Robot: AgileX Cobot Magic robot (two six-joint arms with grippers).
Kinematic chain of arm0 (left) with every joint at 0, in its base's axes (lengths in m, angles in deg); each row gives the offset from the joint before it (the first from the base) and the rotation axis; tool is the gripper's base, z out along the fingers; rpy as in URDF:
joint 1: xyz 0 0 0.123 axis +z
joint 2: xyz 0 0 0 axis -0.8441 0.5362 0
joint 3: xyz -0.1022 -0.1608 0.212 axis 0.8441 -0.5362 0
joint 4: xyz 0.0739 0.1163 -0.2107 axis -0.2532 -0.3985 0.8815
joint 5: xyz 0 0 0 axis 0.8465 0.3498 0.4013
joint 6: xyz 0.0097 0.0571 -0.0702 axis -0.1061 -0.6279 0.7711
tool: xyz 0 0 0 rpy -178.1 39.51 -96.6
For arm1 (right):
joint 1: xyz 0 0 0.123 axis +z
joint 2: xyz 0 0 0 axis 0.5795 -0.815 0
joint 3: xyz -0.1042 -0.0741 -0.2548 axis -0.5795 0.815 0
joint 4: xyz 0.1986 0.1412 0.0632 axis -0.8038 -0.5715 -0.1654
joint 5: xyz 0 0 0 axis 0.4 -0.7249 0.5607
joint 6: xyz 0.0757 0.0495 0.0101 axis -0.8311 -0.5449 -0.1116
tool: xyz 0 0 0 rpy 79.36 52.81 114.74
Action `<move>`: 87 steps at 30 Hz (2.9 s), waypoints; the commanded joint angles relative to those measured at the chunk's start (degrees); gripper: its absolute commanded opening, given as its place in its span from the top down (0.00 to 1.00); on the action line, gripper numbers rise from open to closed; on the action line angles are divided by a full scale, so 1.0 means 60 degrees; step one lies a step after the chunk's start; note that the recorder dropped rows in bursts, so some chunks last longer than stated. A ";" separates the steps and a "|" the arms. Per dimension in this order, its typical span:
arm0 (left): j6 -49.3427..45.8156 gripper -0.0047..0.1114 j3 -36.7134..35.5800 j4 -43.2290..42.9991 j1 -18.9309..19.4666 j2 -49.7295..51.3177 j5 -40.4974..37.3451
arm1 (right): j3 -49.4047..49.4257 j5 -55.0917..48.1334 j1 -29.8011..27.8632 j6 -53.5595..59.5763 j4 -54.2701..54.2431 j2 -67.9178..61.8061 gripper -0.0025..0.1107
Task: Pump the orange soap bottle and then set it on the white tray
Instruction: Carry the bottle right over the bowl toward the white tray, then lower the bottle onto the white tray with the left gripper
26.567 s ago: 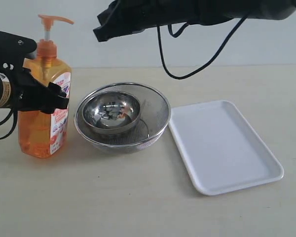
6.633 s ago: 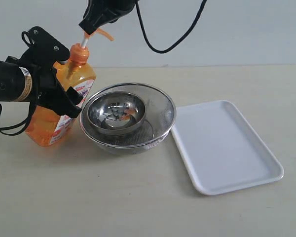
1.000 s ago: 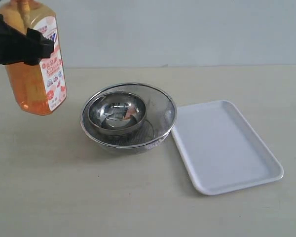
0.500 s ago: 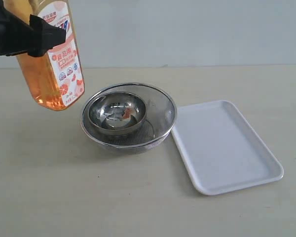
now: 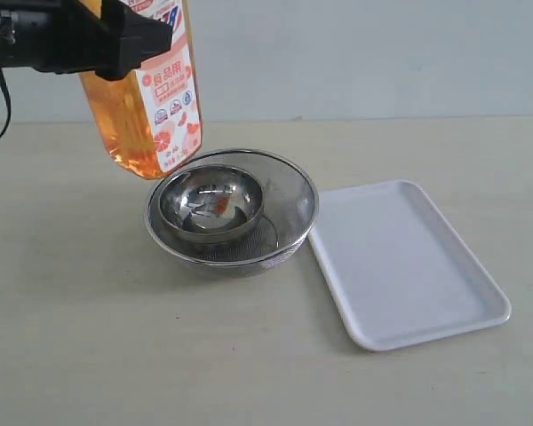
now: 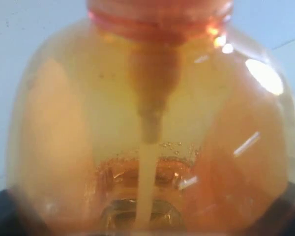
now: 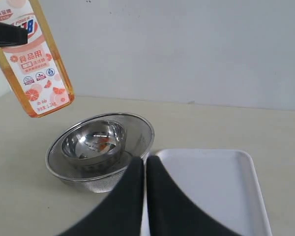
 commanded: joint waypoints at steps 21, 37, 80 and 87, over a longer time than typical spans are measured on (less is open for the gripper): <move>-0.0064 0.92 0.1187 0.0451 -0.1079 0.1087 0.0213 | 0.0060 0.0053 -0.0039 0.0047 -0.0064 0.0042 0.98; -0.0180 0.92 0.2834 0.0482 -0.2224 0.2579 0.0632 | 0.0060 0.0053 -0.0039 0.0063 -0.0065 0.0042 0.98; -0.0695 0.92 0.5993 0.0466 -0.3636 0.6548 0.1639 | 0.0060 0.0074 -0.0039 0.0063 -0.0103 0.0042 0.98; -0.1054 0.92 0.6014 0.0507 -0.3636 0.6952 0.1639 | 0.0060 0.0074 -0.0039 0.0063 -0.0103 0.0042 0.98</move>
